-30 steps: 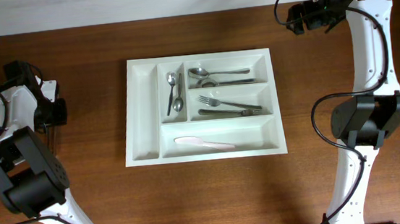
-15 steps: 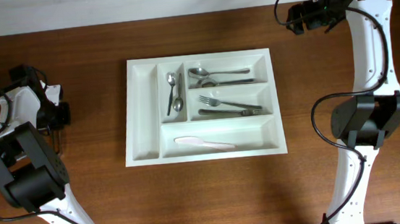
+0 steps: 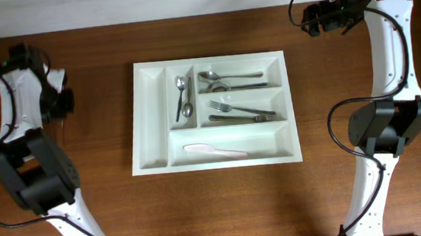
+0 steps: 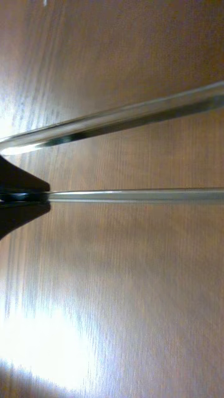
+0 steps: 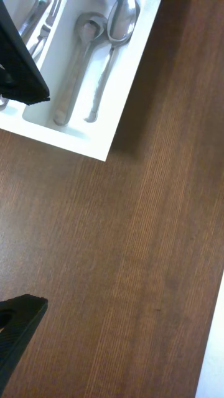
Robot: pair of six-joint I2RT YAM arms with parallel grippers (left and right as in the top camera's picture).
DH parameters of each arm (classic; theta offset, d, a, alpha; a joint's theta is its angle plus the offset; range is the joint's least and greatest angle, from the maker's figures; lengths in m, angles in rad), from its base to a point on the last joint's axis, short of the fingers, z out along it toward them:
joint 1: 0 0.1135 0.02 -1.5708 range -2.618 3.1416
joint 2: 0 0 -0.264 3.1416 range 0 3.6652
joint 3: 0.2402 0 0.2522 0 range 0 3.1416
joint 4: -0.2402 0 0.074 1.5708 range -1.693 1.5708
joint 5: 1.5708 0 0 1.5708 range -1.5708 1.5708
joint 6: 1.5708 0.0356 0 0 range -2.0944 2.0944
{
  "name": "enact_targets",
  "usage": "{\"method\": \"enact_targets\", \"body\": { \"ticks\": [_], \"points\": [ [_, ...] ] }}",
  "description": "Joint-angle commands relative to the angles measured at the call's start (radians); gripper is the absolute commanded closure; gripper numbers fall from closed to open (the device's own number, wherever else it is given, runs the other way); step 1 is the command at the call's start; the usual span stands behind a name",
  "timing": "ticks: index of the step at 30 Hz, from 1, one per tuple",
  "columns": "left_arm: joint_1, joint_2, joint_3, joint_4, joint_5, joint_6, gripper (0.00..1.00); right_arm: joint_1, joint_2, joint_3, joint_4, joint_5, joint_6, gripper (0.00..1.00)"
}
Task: Pack container
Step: 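Lower the tongs into the tray's left narrow compartment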
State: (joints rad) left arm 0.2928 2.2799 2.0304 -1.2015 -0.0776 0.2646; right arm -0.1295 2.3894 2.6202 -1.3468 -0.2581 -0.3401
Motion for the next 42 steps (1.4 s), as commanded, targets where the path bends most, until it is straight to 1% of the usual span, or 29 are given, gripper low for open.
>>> {"method": "enact_targets", "body": {
  "ticks": [1, 3, 7, 12, 17, 22, 24, 27, 30, 34, 42],
  "points": [
    [-0.069, -0.003, 0.161, -0.072, 0.064, -0.132, 0.98, -0.002, -0.028, 0.014, 0.000, 0.005, 0.009, 0.01],
    [-0.105, -0.003, 0.226, -0.111, 0.119, -0.175, 0.98, -0.002, -0.028, 0.014, 0.000, 0.005, 0.009, 0.01],
    [-0.185, -0.003, 0.309, -0.168, 0.188, -0.190, 0.98, -0.002, -0.028, 0.014, 0.000, 0.005, 0.009, 0.01],
    [-0.287, -0.002, 0.313, -0.203, 0.190, -0.197, 0.98, -0.002, -0.028, 0.014, 0.000, 0.005, 0.009, 0.01],
    [-0.381, -0.002, 0.311, -0.195, 0.187, -0.203, 0.98, -0.002, -0.028, 0.014, 0.000, 0.005, 0.009, 0.01],
    [-0.443, -0.002, 0.311, -0.185, 0.183, -0.228, 0.98, -0.002, -0.028, 0.014, 0.000, 0.005, 0.009, 0.01],
    [-0.457, -0.002, 0.310, -0.179, 0.182, -0.234, 0.98, -0.002, -0.028, 0.014, 0.000, 0.005, 0.009, 0.01],
    [-0.460, -0.001, 0.306, -0.182, 0.175, -0.298, 0.98, -0.002, -0.028, 0.014, 0.000, 0.005, 0.009, 0.01],
    [-0.460, 0.000, 0.282, -0.190, 0.175, -0.328, 0.98, -0.002, -0.028, 0.014, 0.000, 0.005, 0.009, 0.01],
    [-0.460, 0.000, 0.216, -0.194, 0.175, -0.329, 0.98, -0.002, -0.028, 0.014, 0.000, 0.005, 0.009, 0.01],
    [-0.460, 0.000, 0.069, -0.151, 0.175, -0.329, 0.98, -0.002, -0.028, 0.014, 0.000, 0.005, 0.009, 0.01]
  ]
}}
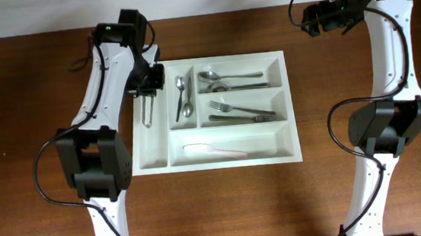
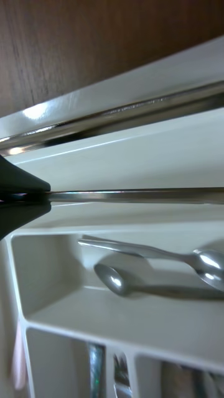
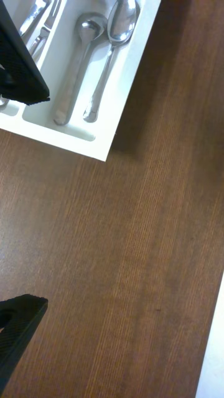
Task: Pack container
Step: 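Lower the tongs into the tray's left narrow compartment, then open the left gripper and raise it away from the tray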
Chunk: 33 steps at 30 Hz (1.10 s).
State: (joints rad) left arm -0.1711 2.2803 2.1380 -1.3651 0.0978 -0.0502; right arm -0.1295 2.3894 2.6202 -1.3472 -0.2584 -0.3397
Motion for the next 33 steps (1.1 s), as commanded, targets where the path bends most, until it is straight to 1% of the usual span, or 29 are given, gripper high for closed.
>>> {"method": "enact_targets", "body": {
  "ticks": [1, 7, 12, 13, 14, 15, 16, 17, 19, 22, 23, 26, 28, 30, 31, 32, 33],
  "points": [
    [0.003, -0.001, -0.052, 0.016, 0.000, -0.014, 0.98, -0.002, -0.028, 0.014, 0.000, 0.005, 0.008, 0.01],
    [0.003, -0.001, -0.143, 0.024, 0.012, -0.018, 0.98, -0.002, -0.028, 0.014, 0.000, 0.005, 0.008, 0.01],
    [0.003, -0.001, -0.181, 0.052, 0.012, -0.018, 0.98, -0.002, -0.028, 0.014, 0.000, 0.005, 0.009, 0.01],
    [0.003, -0.001, -0.181, 0.055, 0.012, -0.018, 0.92, -0.002, -0.028, 0.014, 0.000, 0.005, 0.008, 0.01],
    [0.003, -0.001, -0.181, 0.060, 0.014, -0.018, 0.77, -0.002, -0.028, 0.014, 0.000, 0.005, 0.009, 0.01],
    [0.003, -0.001, -0.180, 0.064, 0.019, -0.018, 0.63, -0.002, -0.028, 0.014, 0.000, 0.005, 0.008, 0.01],
    [0.003, -0.001, -0.180, 0.068, 0.029, -0.017, 0.53, -0.002, -0.028, 0.014, 0.000, 0.005, 0.009, 0.01],
    [0.003, -0.001, -0.180, 0.071, 0.040, -0.017, 0.47, -0.002, -0.028, 0.014, 0.000, 0.005, 0.009, 0.01],
    [0.003, -0.001, -0.180, 0.077, 0.053, -0.017, 0.40, -0.002, -0.028, 0.014, 0.000, 0.005, 0.008, 0.01],
    [0.005, -0.001, -0.154, 0.077, 0.053, -0.017, 0.33, -0.002, -0.028, 0.014, 0.000, 0.005, 0.009, 0.01],
    [0.006, -0.001, -0.141, 0.076, 0.053, -0.016, 0.32, -0.002, -0.028, 0.014, 0.000, 0.005, 0.009, 0.01],
    [0.019, -0.007, -0.043, 0.048, 0.053, -0.016, 0.30, -0.002, -0.028, 0.014, 0.000, 0.005, 0.009, 0.01],
    [0.035, -0.013, 0.058, 0.016, 0.049, -0.013, 0.29, -0.002, -0.028, 0.014, 0.000, 0.005, 0.009, 0.01],
    [0.054, -0.016, 0.167, -0.027, 0.009, -0.013, 0.28, -0.002, -0.028, 0.014, 0.000, 0.005, 0.008, 0.01],
    [0.066, -0.017, 0.225, -0.048, -0.034, -0.012, 0.24, -0.002, -0.028, 0.014, 0.000, 0.005, 0.008, 0.01],
    [0.076, -0.017, 0.270, -0.061, -0.081, -0.005, 0.18, -0.002, -0.028, 0.014, 0.000, 0.005, 0.009, 0.01],
    [0.087, -0.017, 0.308, -0.066, -0.142, 0.008, 0.07, -0.002, -0.028, 0.014, 0.000, 0.005, 0.009, 0.01]
  ]
}}
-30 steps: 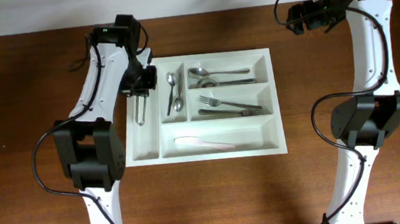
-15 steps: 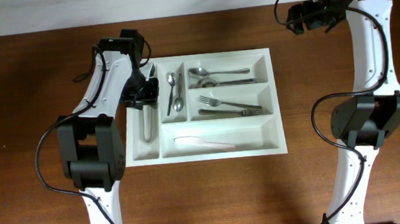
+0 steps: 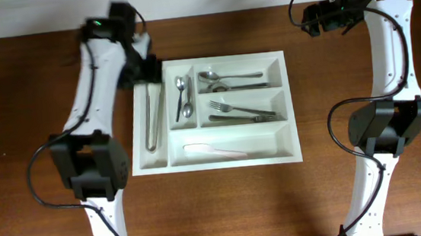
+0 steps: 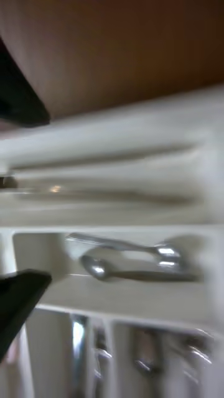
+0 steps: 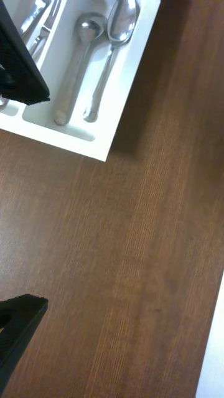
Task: Pack container
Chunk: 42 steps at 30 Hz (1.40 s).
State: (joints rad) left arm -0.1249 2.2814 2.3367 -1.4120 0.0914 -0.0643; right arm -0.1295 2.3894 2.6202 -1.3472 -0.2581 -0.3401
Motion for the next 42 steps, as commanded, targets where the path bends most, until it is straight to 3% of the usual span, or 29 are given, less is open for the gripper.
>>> {"method": "enact_targets", "body": {
  "ticks": [1, 5, 13, 28, 34, 42],
  "points": [
    [0.052, -0.018, 0.136, -0.019, -0.199, 0.041, 0.00, -0.002, -0.028, 0.014, 0.000, 0.005, 0.009, 0.01],
    [0.102, -0.019, 0.170, -0.010, -0.351, 0.058, 0.01, -0.002, -0.028, 0.014, 0.000, 0.005, 0.009, 0.01],
    [0.172, -0.019, 0.170, -0.011, -0.339, 0.057, 0.01, -0.002, -0.028, 0.014, 0.000, 0.005, 0.009, 0.01],
    [0.174, -0.019, 0.170, -0.011, -0.339, 0.057, 0.01, -0.001, -0.028, 0.014, 0.000, 0.005, 0.009, 0.01],
    [0.174, -0.019, 0.170, -0.011, -0.340, 0.057, 0.01, 0.008, -0.218, 0.014, 0.000, 0.005, 0.009, 0.01],
    [0.174, -0.019, 0.170, -0.011, -0.340, 0.057, 0.01, 0.011, -0.691, 0.014, 0.000, 0.005, 0.009, 0.01]
  ]
}}
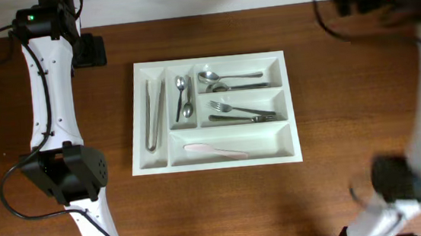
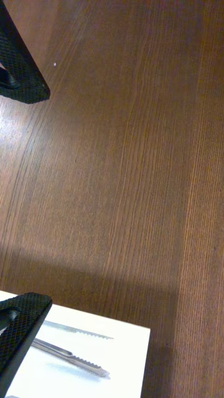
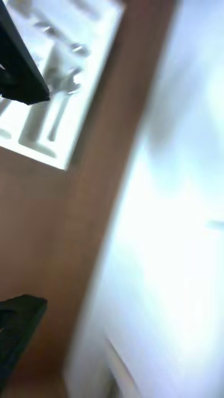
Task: Pack container
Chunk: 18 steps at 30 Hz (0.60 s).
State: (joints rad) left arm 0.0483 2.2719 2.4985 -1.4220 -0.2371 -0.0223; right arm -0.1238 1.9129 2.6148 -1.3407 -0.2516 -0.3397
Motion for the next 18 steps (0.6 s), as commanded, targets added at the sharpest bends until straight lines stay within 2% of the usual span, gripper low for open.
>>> {"method": "enact_targets", "body": {
  "ticks": [1, 6, 9, 11, 13, 18],
  "points": [
    [0.000, -0.009, 0.008, -0.001, -0.011, 0.015, 0.01, 0.006, -0.252, 0.019, -0.006, -0.002, 0.008, 0.01],
    [0.000, -0.009, 0.008, -0.001, -0.011, 0.015, 0.01, 0.006, -0.466, -0.050, -0.006, -0.002, 0.008, 0.01],
    [0.000, -0.009, 0.008, -0.001, -0.011, 0.015, 0.01, 0.006, -0.609, -0.183, -0.006, -0.002, 0.008, 0.01],
    [0.000, -0.009, 0.008, -0.001, -0.011, 0.015, 0.01, 0.006, -0.724, -0.316, -0.006, -0.001, 0.006, 0.01],
    [0.000, -0.009, 0.008, -0.001, -0.011, 0.015, 0.01, 0.006, -0.840, -0.470, 0.050, 0.037, -0.072, 0.01],
    [0.000, -0.009, 0.008, -0.001, -0.011, 0.015, 0.01, 0.006, -1.129, -0.903, 0.350, 0.040, -0.097, 0.01]
  ]
}}
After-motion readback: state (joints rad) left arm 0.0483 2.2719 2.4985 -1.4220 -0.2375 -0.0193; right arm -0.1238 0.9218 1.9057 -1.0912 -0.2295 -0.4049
